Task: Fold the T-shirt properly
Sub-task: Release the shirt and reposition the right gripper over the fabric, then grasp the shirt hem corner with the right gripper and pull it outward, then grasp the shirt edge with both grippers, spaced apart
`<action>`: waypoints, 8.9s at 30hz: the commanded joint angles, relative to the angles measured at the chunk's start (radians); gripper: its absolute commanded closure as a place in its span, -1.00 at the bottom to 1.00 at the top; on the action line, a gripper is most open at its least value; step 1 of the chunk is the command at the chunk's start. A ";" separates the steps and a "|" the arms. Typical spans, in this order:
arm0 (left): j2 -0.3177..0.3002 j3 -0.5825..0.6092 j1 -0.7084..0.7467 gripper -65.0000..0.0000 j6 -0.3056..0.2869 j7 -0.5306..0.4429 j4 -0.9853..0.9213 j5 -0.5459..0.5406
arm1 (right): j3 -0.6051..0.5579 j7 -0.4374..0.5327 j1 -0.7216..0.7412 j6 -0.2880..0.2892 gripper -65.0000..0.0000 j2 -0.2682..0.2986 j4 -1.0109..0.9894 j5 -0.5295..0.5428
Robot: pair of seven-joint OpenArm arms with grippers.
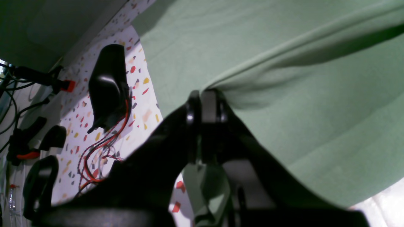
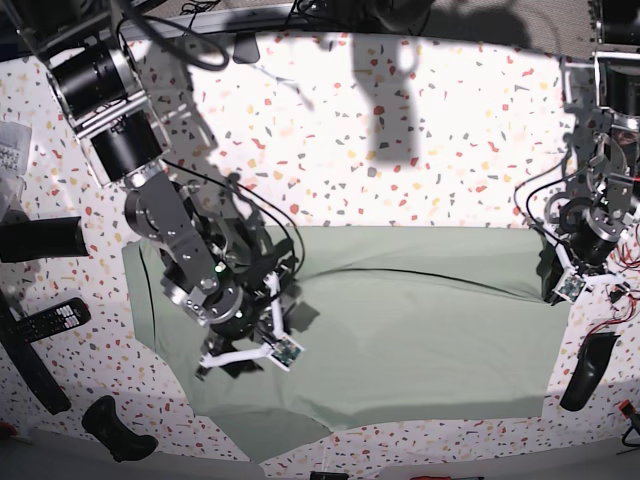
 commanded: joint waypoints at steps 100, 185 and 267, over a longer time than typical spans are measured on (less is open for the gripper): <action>0.132 -0.007 -0.119 0.09 -0.039 0.462 -0.041 -0.681 | 0.435 -0.133 -0.089 0.051 0.00 -0.161 -0.131 0.381; 0.113 -0.007 -0.074 0.09 0.053 0.505 -0.041 -0.557 | 0.277 -0.228 0.220 0.253 1.00 0.063 -0.332 0.332; 0.111 -0.007 -0.055 0.10 -0.013 0.787 -0.041 -0.776 | 0.569 -0.285 -0.070 0.172 0.13 0.000 -0.264 0.412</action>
